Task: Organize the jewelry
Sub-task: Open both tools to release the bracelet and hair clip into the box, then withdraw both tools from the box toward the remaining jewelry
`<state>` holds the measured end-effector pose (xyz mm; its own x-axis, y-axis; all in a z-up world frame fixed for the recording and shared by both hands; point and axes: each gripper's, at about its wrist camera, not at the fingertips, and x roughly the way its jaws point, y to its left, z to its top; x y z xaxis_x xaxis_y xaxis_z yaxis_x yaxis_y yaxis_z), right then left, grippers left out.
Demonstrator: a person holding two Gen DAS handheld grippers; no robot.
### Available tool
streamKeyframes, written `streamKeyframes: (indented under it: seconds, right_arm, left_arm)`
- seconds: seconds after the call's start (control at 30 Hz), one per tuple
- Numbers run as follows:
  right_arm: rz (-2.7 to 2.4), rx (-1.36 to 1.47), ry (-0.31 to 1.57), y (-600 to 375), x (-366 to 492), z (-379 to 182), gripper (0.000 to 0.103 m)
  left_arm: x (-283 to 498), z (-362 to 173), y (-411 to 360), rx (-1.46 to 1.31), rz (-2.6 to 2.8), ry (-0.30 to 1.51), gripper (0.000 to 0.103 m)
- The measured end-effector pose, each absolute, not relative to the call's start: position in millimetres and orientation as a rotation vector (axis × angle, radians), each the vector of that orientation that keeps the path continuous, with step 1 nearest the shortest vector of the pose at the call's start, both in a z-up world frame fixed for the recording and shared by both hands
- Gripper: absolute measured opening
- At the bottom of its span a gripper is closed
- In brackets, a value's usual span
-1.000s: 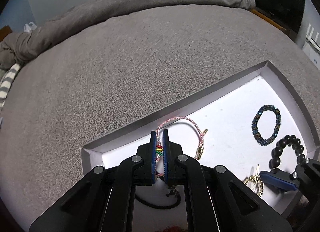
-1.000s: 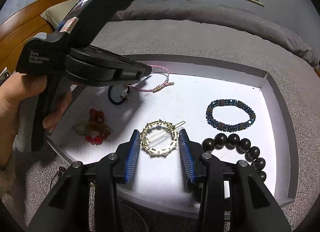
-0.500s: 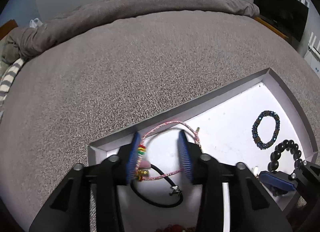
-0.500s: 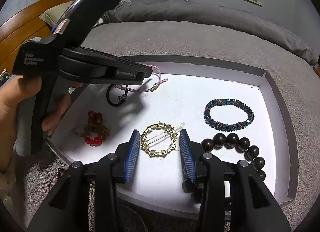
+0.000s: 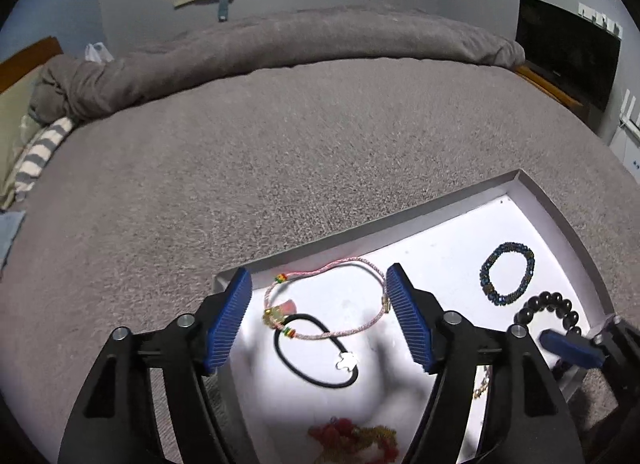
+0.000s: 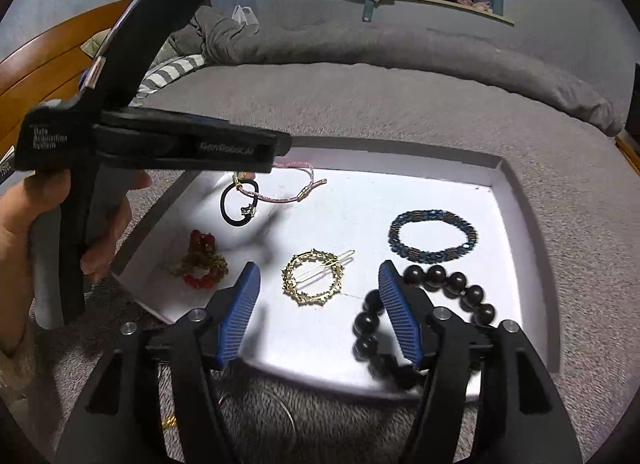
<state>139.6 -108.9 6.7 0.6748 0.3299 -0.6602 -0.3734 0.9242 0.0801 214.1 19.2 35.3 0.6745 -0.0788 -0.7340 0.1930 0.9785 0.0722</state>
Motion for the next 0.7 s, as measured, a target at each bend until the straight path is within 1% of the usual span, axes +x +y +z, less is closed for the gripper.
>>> streamKeyframes:
  seconds: [0.07, 0.13, 0.2, 0.27, 0.3, 0.37, 0.53, 0.7]
  right_arm:
    - [0.397, -0.06, 0.72, -112.8, 134.8, 12.6, 0.07]
    - [0.397, -0.068, 0.708, -115.0, 126.0, 18.2, 0.072]
    - [0.398, -0.07, 0.692, -116.4, 117.8, 22.4, 0.077]
    - [0.403, -0.072, 0.675, -117.6, 108.2, 26.7, 0.087]
    - [0.404, -0.077, 0.661, -118.9, 101.5, 28.9, 0.089]
    - [0.405, -0.086, 0.636, -121.9, 88.6, 31.7, 0.098]
    - [0.392, -0.08, 0.615, -139.2, 61.5, 33.6, 0.097]
    - [0.344, -0.061, 0.599, -157.8, 42.3, 33.2, 0.097]
  left_arm:
    - [206.6, 39.3, 18.5, 0.166, -0.136, 0.792, 0.08]
    - [199.9, 43.2, 18.8, 0.172, -0.127, 0.781, 0.081]
    - [190.8, 46.9, 21.9, 0.161, -0.125, 0.773, 0.082]
    - [184.9, 50.0, 26.3, 0.153, -0.119, 0.764, 0.086]
    - [182.7, 51.8, 28.6, 0.146, -0.113, 0.757, 0.088]
    - [172.7, 56.7, 34.1, 0.121, -0.11, 0.744, 0.091]
    - [139.7, 67.2, 48.9, 0.057, -0.097, 0.695, 0.096]
    - [96.4, 67.6, 56.0, 0.061, -0.054, 0.64, 0.1]
